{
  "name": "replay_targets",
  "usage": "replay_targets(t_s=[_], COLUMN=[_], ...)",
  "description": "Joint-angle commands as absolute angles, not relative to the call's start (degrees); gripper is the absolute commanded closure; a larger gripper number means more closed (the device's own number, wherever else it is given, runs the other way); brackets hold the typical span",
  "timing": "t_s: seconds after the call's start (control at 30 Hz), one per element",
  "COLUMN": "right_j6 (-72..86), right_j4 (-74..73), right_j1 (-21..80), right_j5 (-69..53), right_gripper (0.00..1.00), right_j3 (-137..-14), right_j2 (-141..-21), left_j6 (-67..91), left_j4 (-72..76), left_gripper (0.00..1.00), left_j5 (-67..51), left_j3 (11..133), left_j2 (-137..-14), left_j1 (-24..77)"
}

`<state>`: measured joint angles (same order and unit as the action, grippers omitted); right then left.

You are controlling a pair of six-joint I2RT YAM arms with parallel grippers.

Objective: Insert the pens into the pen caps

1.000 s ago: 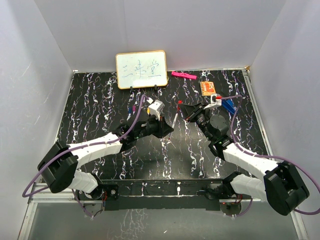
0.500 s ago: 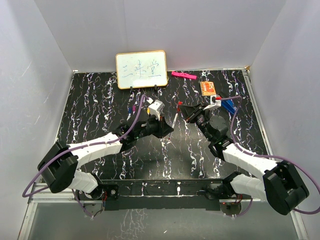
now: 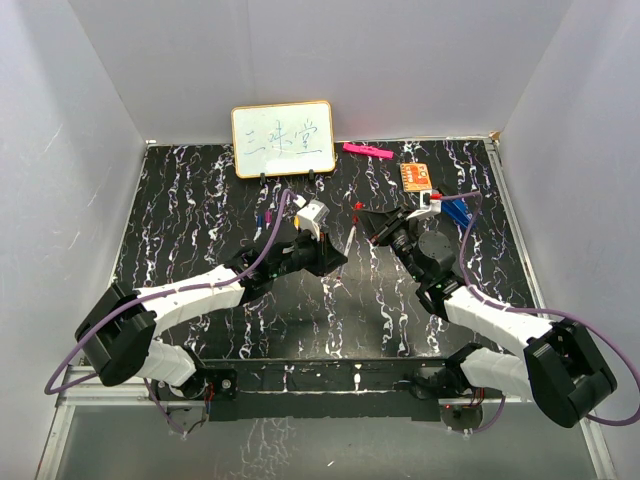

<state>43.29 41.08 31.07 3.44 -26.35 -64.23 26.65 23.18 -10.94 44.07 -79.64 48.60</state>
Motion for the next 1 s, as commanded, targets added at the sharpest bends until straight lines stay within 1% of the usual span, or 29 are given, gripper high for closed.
replay_targets(t_s=[0.0,0.7,0.97], right_j6=[43.39,41.54,39.91], right_j4=[45.60,46.67,46.42], right_j1=[31.63,32.23,32.24], right_j5=[3.23,3.98,4.36], right_gripper=[1.00,1.00,1.00], right_j3=[-25.93,-25.69,-27.20], right_j2=[-64.55,-65.25,-65.58], left_j6=[26.63,26.54,26.98], left_j4=[24.54,23.36,21.90], left_gripper=[1.00,1.00,1.00], left_j5=[-10.73,-10.78,-10.90], left_j3=[44.71,44.14,42.15], left_j2=[-78.13,-77.26,-76.80], left_j1=[48.86,48.87,48.85])
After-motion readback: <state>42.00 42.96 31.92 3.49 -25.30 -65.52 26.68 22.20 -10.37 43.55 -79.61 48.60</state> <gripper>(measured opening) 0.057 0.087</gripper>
